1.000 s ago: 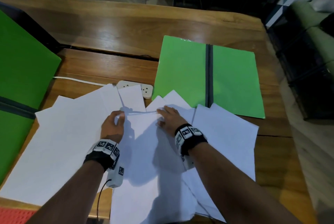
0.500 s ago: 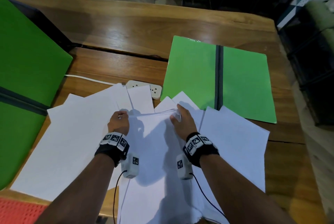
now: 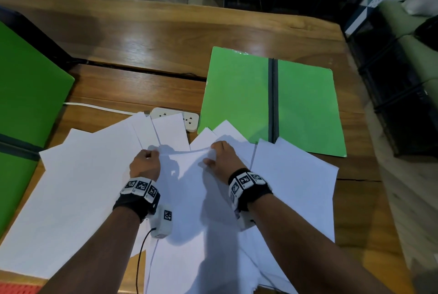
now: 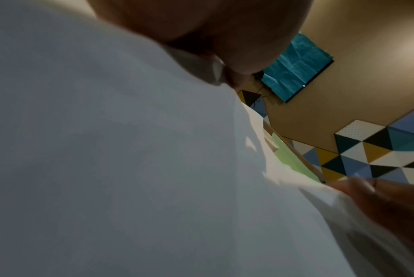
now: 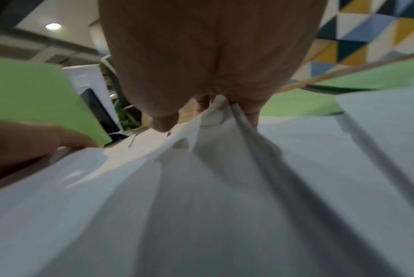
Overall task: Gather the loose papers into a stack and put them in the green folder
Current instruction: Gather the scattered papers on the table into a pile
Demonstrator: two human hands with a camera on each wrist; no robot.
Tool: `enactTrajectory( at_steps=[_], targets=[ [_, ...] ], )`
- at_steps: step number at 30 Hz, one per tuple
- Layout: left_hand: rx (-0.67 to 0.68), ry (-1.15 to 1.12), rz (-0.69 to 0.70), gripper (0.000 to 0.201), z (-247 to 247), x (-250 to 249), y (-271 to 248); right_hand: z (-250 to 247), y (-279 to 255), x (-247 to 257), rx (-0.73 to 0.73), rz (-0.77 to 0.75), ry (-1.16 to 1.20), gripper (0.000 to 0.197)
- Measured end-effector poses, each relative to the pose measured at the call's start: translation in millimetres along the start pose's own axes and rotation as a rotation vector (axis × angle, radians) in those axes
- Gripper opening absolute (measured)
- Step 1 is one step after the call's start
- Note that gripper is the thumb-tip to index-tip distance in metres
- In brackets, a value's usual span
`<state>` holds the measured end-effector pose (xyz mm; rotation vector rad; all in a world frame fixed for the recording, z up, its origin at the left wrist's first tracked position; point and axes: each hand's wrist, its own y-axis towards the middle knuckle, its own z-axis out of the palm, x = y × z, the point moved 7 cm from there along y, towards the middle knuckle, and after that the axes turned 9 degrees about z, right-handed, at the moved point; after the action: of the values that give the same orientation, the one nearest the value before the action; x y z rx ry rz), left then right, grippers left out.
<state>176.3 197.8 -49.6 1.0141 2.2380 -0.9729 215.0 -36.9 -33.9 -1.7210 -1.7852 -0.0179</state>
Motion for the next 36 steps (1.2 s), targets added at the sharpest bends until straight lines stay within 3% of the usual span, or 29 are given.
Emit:
enactTrajectory(
  at_steps=[4, 7, 10, 12, 16, 20, 21, 23, 25, 29, 33, 36],
  targets=[
    [0.057, -0.057, 0.152, 0.039, 8, -5, -4, 2, -1, 1, -0.046, 0.090, 0.169, 0.052],
    [0.090, -0.061, 0.238, 0.046, 7, -9, -10, 5, 1, 0, 0.001, 0.072, 0.131, 0.048],
    [0.051, -0.138, 0.200, 0.039, 2, -7, -17, -10, -5, -12, 0.028, 0.040, 0.136, 0.049],
    [0.035, -0.229, 0.124, 0.057, 1, 6, -24, -31, -15, -43, -0.069, 0.081, 0.183, 0.047],
    [0.101, -0.182, 0.079, 0.070, 7, 36, -40, -73, -64, -164, -0.458, 0.413, 0.362, 0.039],
    [0.139, -0.213, 0.093, 0.053, 8, 44, -52, -97, -145, -259, -0.711, 0.741, 0.391, 0.043],
    [0.144, -0.212, 0.089, 0.053, 8, 46, -55, -92, -167, -287, -0.718, 0.920, 0.337, 0.054],
    [0.166, -0.208, 0.103, 0.060, 10, 48, -61, -65, -207, -327, -0.526, 1.320, 0.374, 0.087],
    [0.181, -0.201, 0.136, 0.064, 10, 45, -64, -36, -224, -337, -0.351, 1.492, 0.507, 0.107],
    [0.179, -0.221, 0.200, 0.068, 10, 38, -71, -29, -203, -318, -0.418, 1.264, 0.372, 0.084],
    [0.139, -0.306, 0.239, 0.051, 6, 23, -90, -46, -186, -298, -0.565, 1.045, 0.450, 0.063],
    [0.106, -0.363, 0.218, 0.047, 5, 25, -97, -57, -169, -291, -0.513, 0.911, 0.360, 0.075]
  ],
)
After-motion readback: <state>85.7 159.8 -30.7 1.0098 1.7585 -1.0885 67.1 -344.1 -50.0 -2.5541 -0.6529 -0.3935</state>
